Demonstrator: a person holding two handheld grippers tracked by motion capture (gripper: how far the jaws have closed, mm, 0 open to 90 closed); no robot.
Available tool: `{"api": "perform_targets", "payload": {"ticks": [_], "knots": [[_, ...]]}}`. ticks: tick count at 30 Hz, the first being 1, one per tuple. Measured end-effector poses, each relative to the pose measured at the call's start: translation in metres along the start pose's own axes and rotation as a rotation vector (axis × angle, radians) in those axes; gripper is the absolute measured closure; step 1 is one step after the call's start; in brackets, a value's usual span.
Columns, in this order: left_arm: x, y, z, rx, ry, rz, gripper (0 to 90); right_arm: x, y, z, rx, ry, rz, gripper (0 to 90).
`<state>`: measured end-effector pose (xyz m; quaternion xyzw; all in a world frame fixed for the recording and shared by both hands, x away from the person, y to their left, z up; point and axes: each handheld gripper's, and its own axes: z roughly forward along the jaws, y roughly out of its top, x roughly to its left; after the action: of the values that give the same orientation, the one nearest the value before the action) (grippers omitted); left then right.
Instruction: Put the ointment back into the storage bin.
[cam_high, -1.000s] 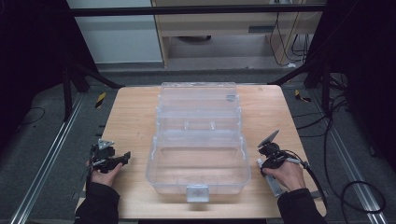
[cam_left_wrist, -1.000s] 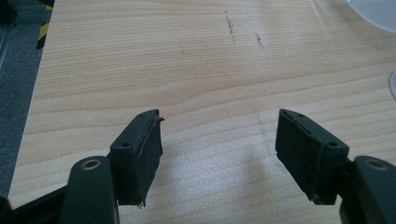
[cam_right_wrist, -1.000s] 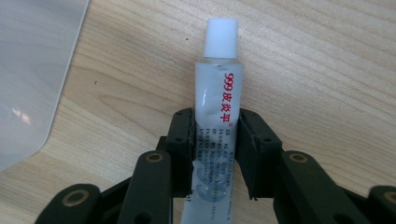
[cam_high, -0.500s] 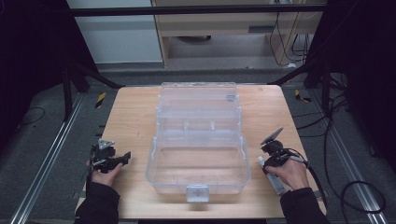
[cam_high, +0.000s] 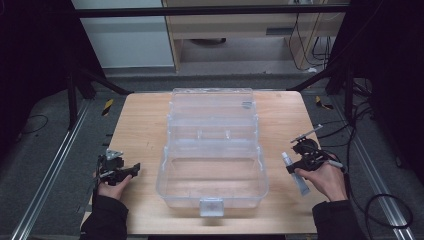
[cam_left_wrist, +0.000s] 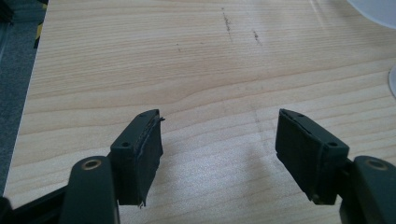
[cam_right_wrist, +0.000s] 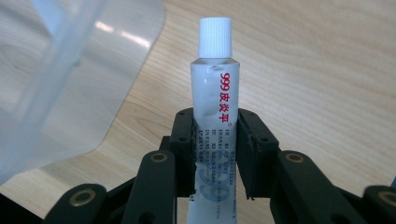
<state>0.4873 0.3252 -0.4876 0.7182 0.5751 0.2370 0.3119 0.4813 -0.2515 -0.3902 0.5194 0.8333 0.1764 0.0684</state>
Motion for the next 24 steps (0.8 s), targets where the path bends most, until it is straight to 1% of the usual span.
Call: {"api": "perform_targets", "payload": {"ticks": [1, 3, 7, 9, 12, 16, 22, 24], "knots": [[0.000, 0.000, 0.000, 0.001, 0.000, 0.000, 31.4, 0.001, 0.001, -0.002, -0.013, 0.002, -0.017, 69.6], [0.000, 0.000, 0.000, 0.002, -0.001, -0.001, 31.4, 0.004, 0.002, -0.008, -0.022, 0.006, -0.025, 69.6], [0.000, 0.000, 0.000, 0.003, -0.001, 0.000, 31.4, 0.008, 0.005, -0.020, -0.059, 0.001, -0.065, 69.7], [0.000, 0.000, 0.000, 0.002, -0.002, -0.002, 31.5, 0.010, 0.007, -0.027, -0.075, 0.008, -0.100, 69.7], [0.000, 0.000, 0.001, 0.005, -0.003, -0.002, 31.5, 0.018, 0.011, -0.036, -0.084, 0.003, -0.141, 69.7], [0.000, 0.000, 0.001, 0.006, -0.004, -0.002, 31.5, 0.028, 0.017, -0.046, -0.104, 0.014, -0.208, 69.7], [0.000, 0.000, 0.001, 0.009, -0.007, 0.000, 31.5, 0.042, 0.026, -0.062, -0.119, 0.025, -0.310, 69.7], [0.000, 0.000, 0.001, 0.010, -0.007, 0.000, 31.6, 0.048, 0.029, -0.066, -0.121, 0.030, -0.337, 69.7]]}}
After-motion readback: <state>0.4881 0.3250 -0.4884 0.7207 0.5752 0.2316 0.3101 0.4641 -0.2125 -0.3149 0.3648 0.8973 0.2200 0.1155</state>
